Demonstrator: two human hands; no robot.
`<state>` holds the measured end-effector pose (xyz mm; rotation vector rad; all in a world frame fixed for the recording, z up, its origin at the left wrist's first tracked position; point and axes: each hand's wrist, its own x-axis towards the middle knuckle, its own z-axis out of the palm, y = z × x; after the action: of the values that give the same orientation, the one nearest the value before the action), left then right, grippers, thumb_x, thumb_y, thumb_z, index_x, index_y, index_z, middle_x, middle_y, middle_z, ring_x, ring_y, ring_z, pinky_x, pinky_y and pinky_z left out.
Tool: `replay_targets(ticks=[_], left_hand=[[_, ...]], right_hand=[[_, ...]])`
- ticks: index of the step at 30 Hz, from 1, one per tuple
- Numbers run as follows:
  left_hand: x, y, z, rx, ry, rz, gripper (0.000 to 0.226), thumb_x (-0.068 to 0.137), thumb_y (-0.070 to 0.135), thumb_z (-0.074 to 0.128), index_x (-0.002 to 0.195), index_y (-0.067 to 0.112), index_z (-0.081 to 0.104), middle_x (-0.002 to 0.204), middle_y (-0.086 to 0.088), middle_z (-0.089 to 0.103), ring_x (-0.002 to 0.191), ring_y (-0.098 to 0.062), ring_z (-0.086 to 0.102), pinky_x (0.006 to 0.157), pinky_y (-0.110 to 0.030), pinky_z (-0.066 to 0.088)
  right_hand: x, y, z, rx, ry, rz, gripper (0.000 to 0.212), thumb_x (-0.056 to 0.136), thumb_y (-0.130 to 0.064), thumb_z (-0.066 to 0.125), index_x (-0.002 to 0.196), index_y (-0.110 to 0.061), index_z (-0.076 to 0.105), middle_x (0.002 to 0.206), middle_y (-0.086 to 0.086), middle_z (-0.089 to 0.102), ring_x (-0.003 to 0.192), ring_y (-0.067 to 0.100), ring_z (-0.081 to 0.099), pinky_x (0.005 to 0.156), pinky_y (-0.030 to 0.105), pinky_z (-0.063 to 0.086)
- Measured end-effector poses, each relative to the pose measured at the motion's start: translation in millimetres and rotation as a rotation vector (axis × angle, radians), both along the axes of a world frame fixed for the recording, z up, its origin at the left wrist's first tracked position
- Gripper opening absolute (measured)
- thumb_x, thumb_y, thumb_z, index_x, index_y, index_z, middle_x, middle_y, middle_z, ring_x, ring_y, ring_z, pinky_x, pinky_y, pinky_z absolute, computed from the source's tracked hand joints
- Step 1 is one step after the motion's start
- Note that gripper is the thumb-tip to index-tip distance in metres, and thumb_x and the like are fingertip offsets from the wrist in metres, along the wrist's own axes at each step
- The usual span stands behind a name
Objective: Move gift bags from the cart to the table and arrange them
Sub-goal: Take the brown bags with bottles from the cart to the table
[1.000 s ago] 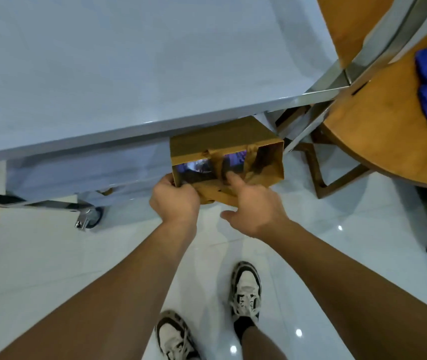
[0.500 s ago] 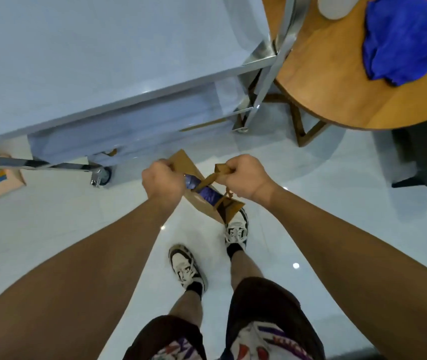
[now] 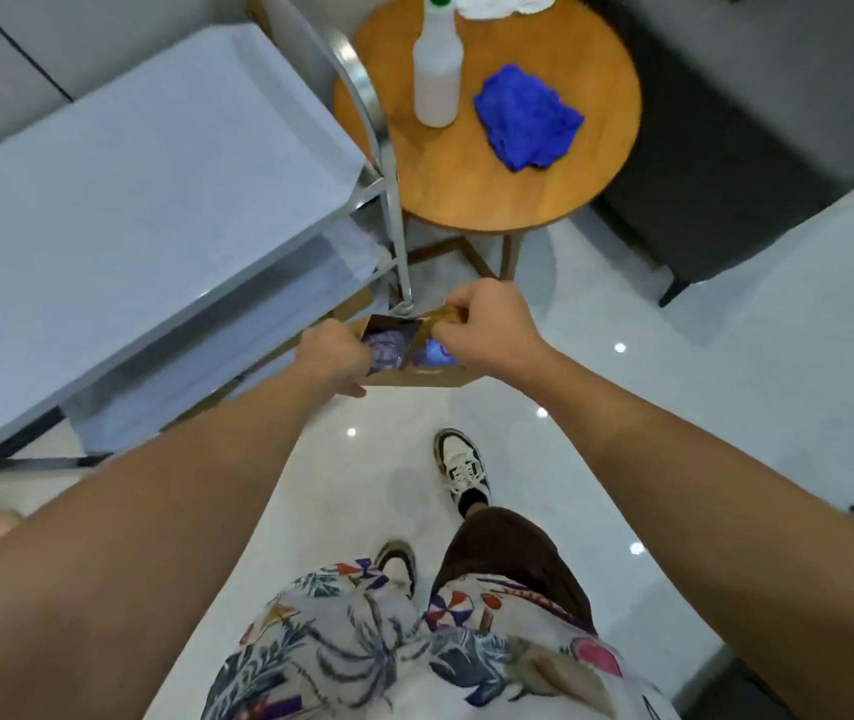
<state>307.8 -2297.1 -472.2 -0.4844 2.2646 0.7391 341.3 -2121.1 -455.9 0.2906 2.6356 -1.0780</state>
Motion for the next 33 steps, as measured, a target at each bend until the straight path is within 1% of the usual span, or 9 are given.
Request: replay_targets(ticks=[3,5,8,10,14,20,25,27,33], left_hand=[[8,15,41,0.045,0.013,-0.167,0.008,0.093,0.003,0.062,0.086,0.000,0.063,0.076,-0.014,0.066,0.070,-0.031,0.071,0.073,-0.045,0.063],[19,27,65,0.075,0.017,-0.271,0.004,0.090,-0.001,0.063,0.086,-0.001,0.064,0.079,-0.019,0.070,0.073,-0.035,0.073,0.074,-0.048,0.063],[40,58,106,0.078,-0.003,-0.450,0.014,0.094,0.003,0.056,0.087,-0.002,0.067,0.059,-0.015,0.070,0.063,-0.029,0.073,0.069,-0.042,0.064],[57,86,133,0.054,-0.011,-0.590,0.017,0.098,0.006,0.052,0.091,0.000,0.066,0.066,-0.014,0.072,0.063,-0.024,0.073,0.066,-0.035,0.063],[102,153,166,0.034,0.040,-0.832,0.007,0.100,0.014,0.056,0.097,0.009,0.060,0.091,-0.014,0.072,0.079,-0.024,0.075,0.077,-0.041,0.064],[190,288,178,0.091,0.415,-1.191,0.017,0.102,0.029,0.056,0.095,0.014,0.061,0.085,-0.008,0.068,0.071,-0.021,0.071,0.064,-0.033,0.064],[296,408,183,0.050,0.586,-1.460,0.016,0.095,0.025,0.056,0.090,0.012,0.064,0.080,-0.008,0.068,0.067,-0.023,0.070,0.058,-0.030,0.059],[341,449,181,0.027,0.594,-1.580,0.017,0.089,0.025,0.056,0.087,0.010,0.065,0.076,-0.007,0.068,0.062,-0.024,0.068,0.053,-0.029,0.056],[465,549,165,0.117,0.441,-1.754,0.019,0.086,0.027,0.057,0.087,0.011,0.066,0.077,-0.008,0.071,0.066,-0.026,0.071,0.065,-0.036,0.063]], right_hand=[[34,11,46,0.040,0.089,-0.108,0.023,0.077,-0.020,0.067,0.058,-0.009,0.060,0.058,0.011,0.057,0.060,0.026,0.055,0.054,0.042,0.046],[58,21,79,0.058,0.152,-0.190,0.029,0.079,-0.017,0.067,0.054,-0.012,0.055,0.054,0.006,0.052,0.057,0.021,0.051,0.053,0.041,0.046],[97,40,130,0.103,0.242,-0.315,0.026,0.078,-0.012,0.064,0.055,-0.008,0.054,0.054,0.009,0.047,0.056,0.025,0.049,0.053,0.043,0.048],[125,56,157,0.138,0.279,-0.392,0.020,0.081,-0.012,0.066,0.063,-0.007,0.062,0.061,0.012,0.055,0.064,0.028,0.059,0.058,0.040,0.054],[185,98,196,0.150,0.315,-0.567,0.020,0.081,-0.008,0.069,0.065,-0.017,0.062,0.070,0.010,0.061,0.070,0.022,0.065,0.066,0.037,0.063],[306,181,224,0.176,0.296,-0.836,0.029,0.083,0.002,0.062,0.065,-0.018,0.054,0.066,0.004,0.050,0.064,0.016,0.054,0.051,0.022,0.041],[412,254,217,0.221,0.254,-1.025,0.022,0.074,0.002,0.057,0.062,-0.016,0.053,0.067,0.005,0.055,0.067,0.021,0.055,0.055,0.037,0.049],[455,283,208,0.228,0.231,-1.080,0.027,0.076,-0.001,0.058,0.059,-0.021,0.050,0.064,-0.001,0.053,0.065,0.017,0.052,0.053,0.033,0.042],[573,356,178,0.212,0.158,-1.293,0.031,0.081,-0.001,0.058,0.063,-0.024,0.048,0.068,-0.004,0.052,0.070,0.018,0.053,0.050,0.025,0.032]])
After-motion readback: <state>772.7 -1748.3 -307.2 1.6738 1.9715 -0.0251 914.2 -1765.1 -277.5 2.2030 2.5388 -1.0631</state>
